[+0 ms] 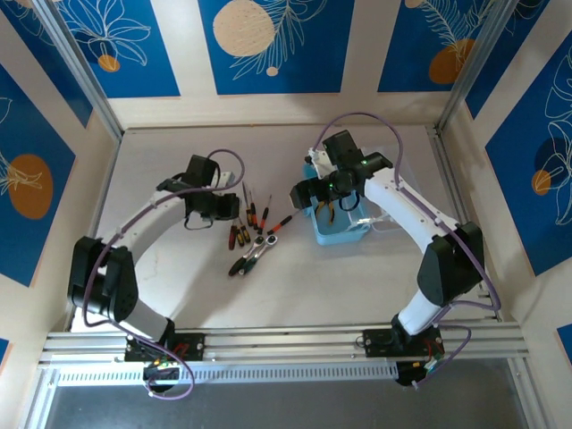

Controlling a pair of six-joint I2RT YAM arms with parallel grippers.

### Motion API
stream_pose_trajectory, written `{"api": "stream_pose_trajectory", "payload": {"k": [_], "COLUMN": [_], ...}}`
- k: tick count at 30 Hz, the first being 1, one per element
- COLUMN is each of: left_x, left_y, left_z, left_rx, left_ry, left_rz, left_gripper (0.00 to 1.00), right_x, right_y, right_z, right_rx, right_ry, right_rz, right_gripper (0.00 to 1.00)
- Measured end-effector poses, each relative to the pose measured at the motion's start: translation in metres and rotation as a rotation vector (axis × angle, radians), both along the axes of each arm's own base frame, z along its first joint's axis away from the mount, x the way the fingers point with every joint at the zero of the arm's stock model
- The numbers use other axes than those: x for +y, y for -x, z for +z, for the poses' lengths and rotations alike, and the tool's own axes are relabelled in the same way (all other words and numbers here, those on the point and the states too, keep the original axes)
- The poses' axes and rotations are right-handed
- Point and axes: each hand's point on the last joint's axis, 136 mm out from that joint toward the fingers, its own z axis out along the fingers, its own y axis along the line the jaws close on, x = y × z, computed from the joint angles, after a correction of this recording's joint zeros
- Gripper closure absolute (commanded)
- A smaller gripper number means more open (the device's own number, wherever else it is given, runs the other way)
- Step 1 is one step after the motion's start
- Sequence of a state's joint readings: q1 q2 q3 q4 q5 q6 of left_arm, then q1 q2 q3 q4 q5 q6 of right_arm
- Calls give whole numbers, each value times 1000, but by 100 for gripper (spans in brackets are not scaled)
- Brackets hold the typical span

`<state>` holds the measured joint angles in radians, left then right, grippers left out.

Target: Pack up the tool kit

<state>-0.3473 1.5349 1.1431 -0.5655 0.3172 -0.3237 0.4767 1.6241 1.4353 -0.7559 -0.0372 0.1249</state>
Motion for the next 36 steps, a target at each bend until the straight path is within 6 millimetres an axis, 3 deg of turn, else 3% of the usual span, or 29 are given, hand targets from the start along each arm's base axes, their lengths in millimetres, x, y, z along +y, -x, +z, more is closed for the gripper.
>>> {"api": "stream_pose_trajectory", "payload": {"k": [5,12,16,22,25,31,32,34,36], "left_x": [-30,-63,-74,-87,-89,-91,-91,-91,-91], "left_y": [-10,-34,-40,-41,-42,-45,-46,-46,-46], "left_z": [33,77,89,94,95,98,98,98,98], "left_rx": [-34,-100,-114,-108,-107,-122,-128,-132,-137], "left_ry": [198,454,520,568,581,594,595,592,588], "left_rz": [-22,-23,-31,-47,-45,-50,-52,-55,-60], "left_gripper": [100,100,100,100,100,100,100,79,48], "right_x": [21,56,73,94,102,104,103,103,103], "right_y": [11,20,20,19,16,10,9,9,8], "right_z": [13,24,27,12,8,8,8,8,8], "right_rx": [-15,-13,-17,22,34,45,48,53,51], "right_ry": [-105,-242,-284,-305,-310,-318,-319,-320,-319], "right_rz": [58,98,102,109,109,70,61,52,52], "right_gripper": [0,19,26,38,55,100,100,100,100]}}
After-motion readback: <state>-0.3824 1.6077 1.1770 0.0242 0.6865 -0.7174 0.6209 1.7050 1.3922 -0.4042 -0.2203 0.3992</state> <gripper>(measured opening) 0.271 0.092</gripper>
